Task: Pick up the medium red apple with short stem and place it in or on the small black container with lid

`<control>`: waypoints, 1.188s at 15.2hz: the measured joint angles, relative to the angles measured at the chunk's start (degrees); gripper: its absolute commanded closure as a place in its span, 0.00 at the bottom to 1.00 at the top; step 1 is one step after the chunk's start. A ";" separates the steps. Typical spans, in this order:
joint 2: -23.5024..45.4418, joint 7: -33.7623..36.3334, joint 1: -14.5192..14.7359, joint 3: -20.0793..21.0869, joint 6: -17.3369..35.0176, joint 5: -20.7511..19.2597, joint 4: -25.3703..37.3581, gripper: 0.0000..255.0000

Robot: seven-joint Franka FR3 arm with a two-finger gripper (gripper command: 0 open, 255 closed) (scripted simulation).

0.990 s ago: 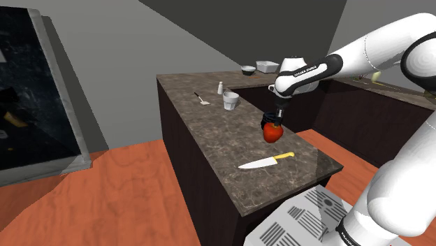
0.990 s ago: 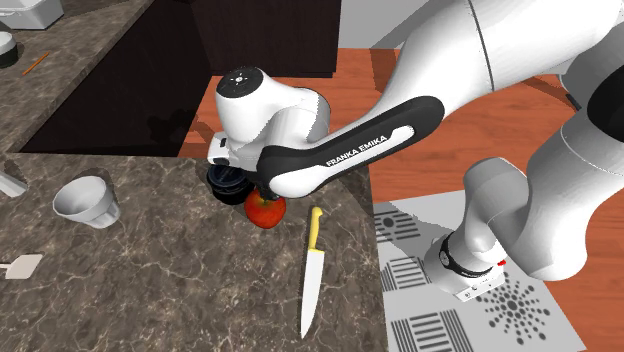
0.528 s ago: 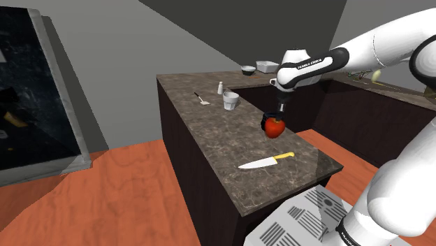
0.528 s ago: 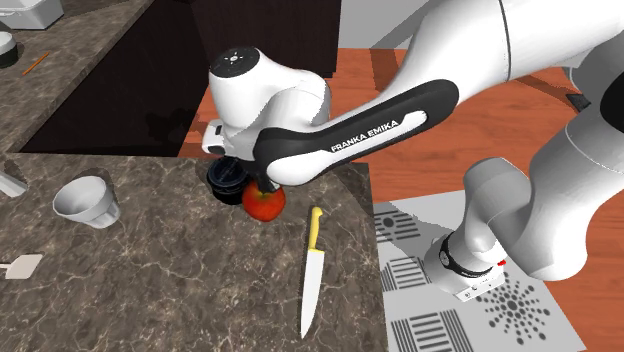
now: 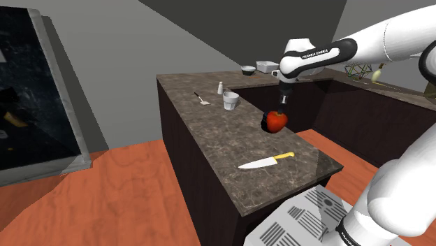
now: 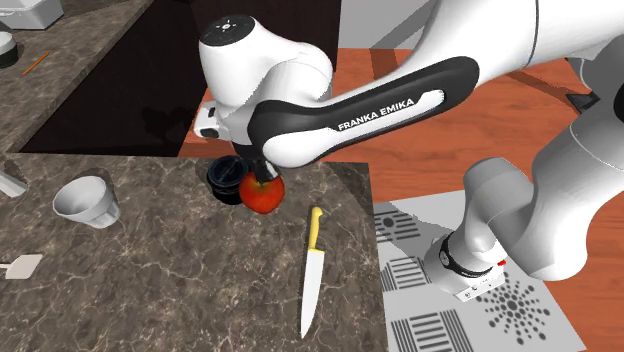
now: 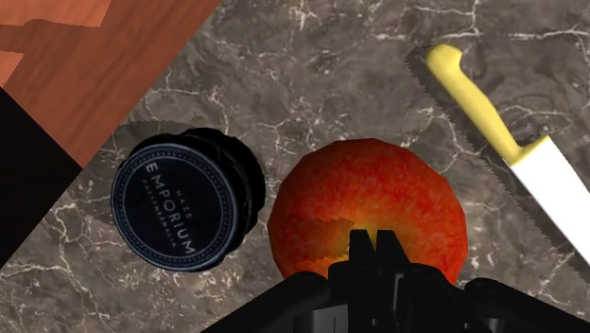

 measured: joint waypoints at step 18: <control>-1.62 -0.65 0.34 0.70 -13.57 0.07 12.05 1.00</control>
